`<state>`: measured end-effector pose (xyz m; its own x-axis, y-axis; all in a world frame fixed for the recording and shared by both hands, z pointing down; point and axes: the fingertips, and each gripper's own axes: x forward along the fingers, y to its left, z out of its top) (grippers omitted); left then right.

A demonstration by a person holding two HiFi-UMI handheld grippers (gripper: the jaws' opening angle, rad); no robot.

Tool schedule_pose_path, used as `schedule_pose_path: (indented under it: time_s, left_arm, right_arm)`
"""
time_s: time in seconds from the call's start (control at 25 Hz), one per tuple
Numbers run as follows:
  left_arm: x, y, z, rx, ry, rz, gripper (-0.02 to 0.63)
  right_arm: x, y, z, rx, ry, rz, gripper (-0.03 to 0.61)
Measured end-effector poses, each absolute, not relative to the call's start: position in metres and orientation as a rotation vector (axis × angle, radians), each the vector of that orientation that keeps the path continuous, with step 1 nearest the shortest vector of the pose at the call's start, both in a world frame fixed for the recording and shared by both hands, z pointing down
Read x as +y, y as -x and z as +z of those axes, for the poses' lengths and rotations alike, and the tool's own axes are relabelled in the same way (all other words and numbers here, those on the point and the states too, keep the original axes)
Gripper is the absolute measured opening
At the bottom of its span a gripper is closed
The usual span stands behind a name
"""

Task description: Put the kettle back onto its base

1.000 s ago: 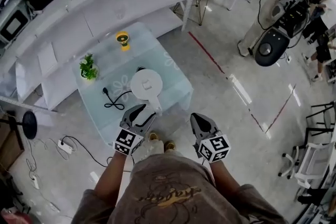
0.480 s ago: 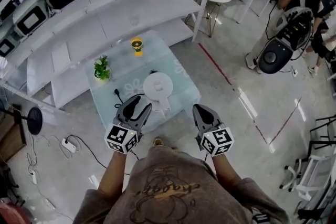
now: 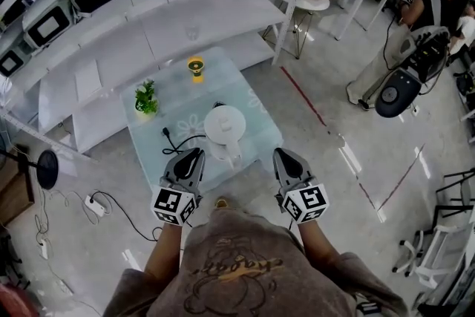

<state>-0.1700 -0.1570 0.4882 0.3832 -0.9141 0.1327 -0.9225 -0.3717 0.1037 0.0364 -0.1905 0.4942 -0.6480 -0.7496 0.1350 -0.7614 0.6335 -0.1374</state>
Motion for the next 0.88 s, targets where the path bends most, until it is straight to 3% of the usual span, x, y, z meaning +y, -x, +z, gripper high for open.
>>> schedule_pose_path:
  time_s: [0.16,0.88]
  left_arm:
    - [-0.156,0.173,0.498,-1.677,-2.436,0.073,0.023]
    - [-0.155,0.173,0.513,-1.697,-2.363,0.054,0.021]
  right_arm:
    - [-0.189,-0.039,0.502,-2.776,-1.293,0.294,-0.002]
    - [-0.184,-0.031,0.520,-2.766,-1.273,0.344,-0.004]
